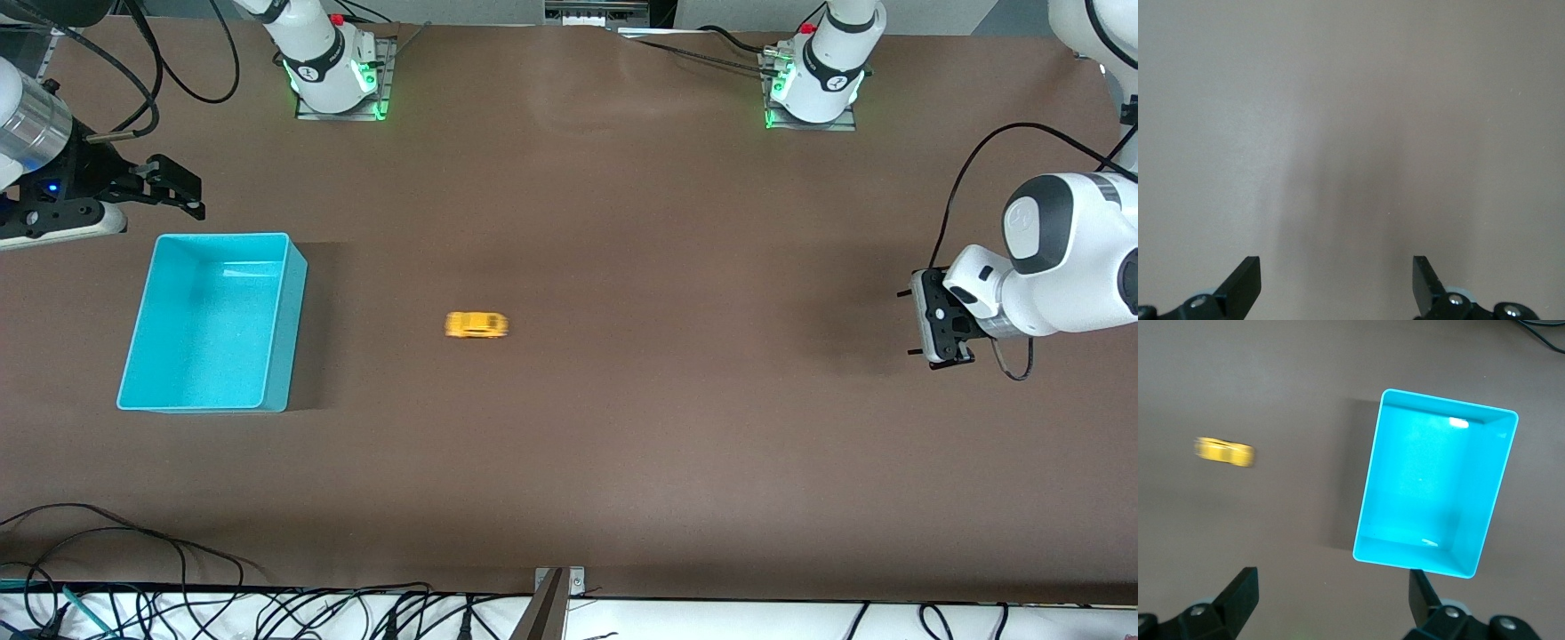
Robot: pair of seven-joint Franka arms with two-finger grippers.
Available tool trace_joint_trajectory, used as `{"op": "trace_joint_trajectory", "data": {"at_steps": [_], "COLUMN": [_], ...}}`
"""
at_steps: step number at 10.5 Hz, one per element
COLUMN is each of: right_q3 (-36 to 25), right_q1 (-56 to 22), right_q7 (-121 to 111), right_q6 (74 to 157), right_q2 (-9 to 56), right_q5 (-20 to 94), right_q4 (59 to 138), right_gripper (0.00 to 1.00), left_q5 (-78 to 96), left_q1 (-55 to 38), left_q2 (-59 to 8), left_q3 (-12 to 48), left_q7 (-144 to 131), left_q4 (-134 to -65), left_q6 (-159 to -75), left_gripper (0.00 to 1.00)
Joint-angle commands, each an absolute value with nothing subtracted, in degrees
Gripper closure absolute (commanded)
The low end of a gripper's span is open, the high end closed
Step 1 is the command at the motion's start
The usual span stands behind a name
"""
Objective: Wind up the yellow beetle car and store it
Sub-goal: 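Open the left gripper to release the car toward the box, then move the right gripper toward the car while the left gripper withdraws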
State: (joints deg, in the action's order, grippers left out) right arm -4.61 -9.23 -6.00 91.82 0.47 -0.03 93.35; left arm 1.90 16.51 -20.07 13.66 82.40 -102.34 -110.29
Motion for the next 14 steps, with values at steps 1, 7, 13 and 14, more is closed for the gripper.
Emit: {"op": "trace_joint_trajectory", "data": {"at_steps": [1,7,13,14], "right_q3": [-4.7,-4.7,-4.5,-4.3], "right_q1": [-9.3,-9.3,-9.6,-10.2], "right_q7": [-6.0,-6.0,-5.4,-5.4], "right_q6": [91.4,91.4,91.6,92.6], "right_q2": [-0.3,-0.2,1.1,1.4], "right_q5": [0.7,0.6,0.5,0.3], "right_q4": [93.8,93.8,93.6,94.0], "right_gripper": [0.00,0.00,0.00,0.00], "left_q5": [1.4,-0.7,-0.1,0.2], "left_q1": [15.0,11.1,6.9,4.9], "left_q2": [-19.9,-15.6,-10.0,-7.8], "left_q3": [13.8,13.9,13.5,11.4], "left_q7": [75.3,46.1,17.8,15.6], "left_q4": [-98.0,-87.4,-80.3,-81.1], "left_q6": [-103.9,-90.0,-84.1,-84.7], "left_gripper": [0.00,0.00,0.00,0.00]}}
